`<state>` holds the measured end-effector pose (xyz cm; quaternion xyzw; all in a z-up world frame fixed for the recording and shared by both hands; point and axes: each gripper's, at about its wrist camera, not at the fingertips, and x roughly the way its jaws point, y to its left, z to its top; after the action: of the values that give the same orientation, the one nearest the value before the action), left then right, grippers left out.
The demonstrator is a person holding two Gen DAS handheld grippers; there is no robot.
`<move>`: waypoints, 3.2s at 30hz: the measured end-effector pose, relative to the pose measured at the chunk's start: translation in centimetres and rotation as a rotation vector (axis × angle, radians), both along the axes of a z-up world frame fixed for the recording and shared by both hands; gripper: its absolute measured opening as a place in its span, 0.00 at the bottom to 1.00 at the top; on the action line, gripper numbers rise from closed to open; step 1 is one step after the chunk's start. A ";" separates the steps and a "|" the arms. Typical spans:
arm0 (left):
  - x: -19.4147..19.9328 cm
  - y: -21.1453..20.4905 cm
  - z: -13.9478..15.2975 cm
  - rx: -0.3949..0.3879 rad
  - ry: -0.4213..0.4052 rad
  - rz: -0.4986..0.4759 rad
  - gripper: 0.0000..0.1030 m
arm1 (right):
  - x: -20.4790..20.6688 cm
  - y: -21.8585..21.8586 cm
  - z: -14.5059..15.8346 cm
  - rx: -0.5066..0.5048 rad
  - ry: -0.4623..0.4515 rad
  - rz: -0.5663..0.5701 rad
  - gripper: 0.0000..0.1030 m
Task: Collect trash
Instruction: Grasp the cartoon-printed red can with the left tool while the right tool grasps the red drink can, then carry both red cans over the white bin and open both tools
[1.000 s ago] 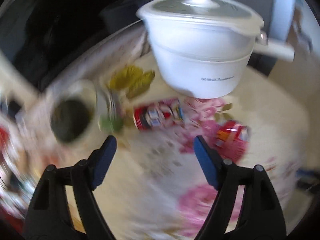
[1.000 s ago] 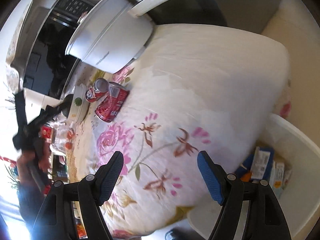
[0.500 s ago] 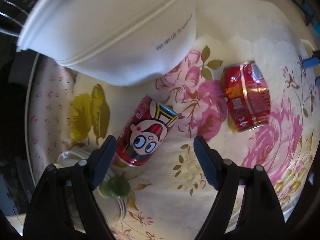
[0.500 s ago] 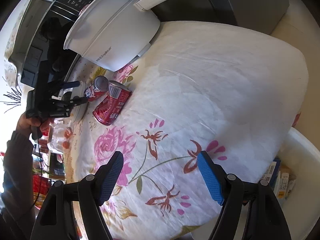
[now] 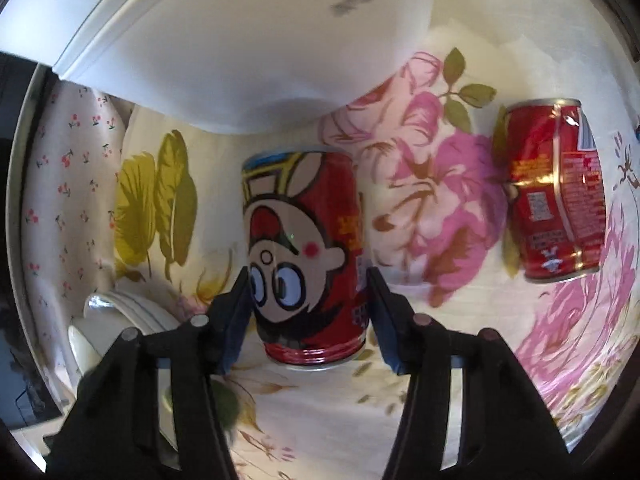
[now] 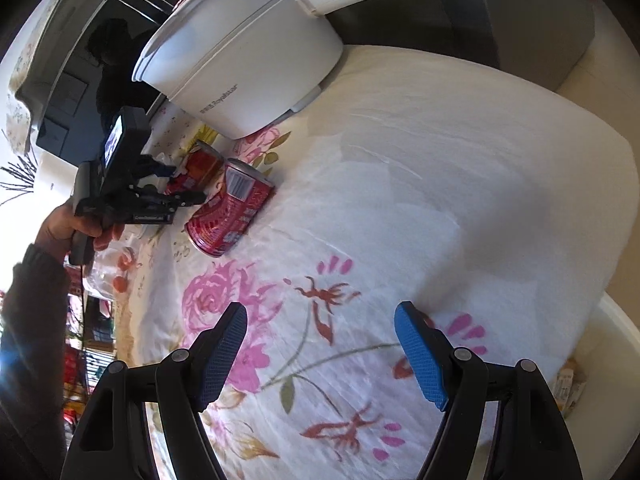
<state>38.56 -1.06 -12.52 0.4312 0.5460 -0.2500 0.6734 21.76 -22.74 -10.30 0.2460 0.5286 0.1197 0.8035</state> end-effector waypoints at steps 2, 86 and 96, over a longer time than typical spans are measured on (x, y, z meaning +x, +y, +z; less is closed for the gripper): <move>-0.7 -0.4 0.0 0.006 -0.020 0.020 0.54 | 0.9 0.1 0.2 0.030 0.000 -0.009 0.75; -29.8 -24.4 -2.0 -0.344 0.198 0.311 0.53 | -17.5 -18.4 -3.3 -0.124 0.221 -0.324 0.37; -28.7 -22.1 -1.2 -0.326 0.149 0.377 0.77 | -17.8 -18.6 -3.7 -0.112 0.198 -0.324 0.60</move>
<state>9.83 -23.17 -13.68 0.1882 0.6173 -0.2356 0.7267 3.97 -41.30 -14.04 0.2932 0.5645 -0.0656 0.7688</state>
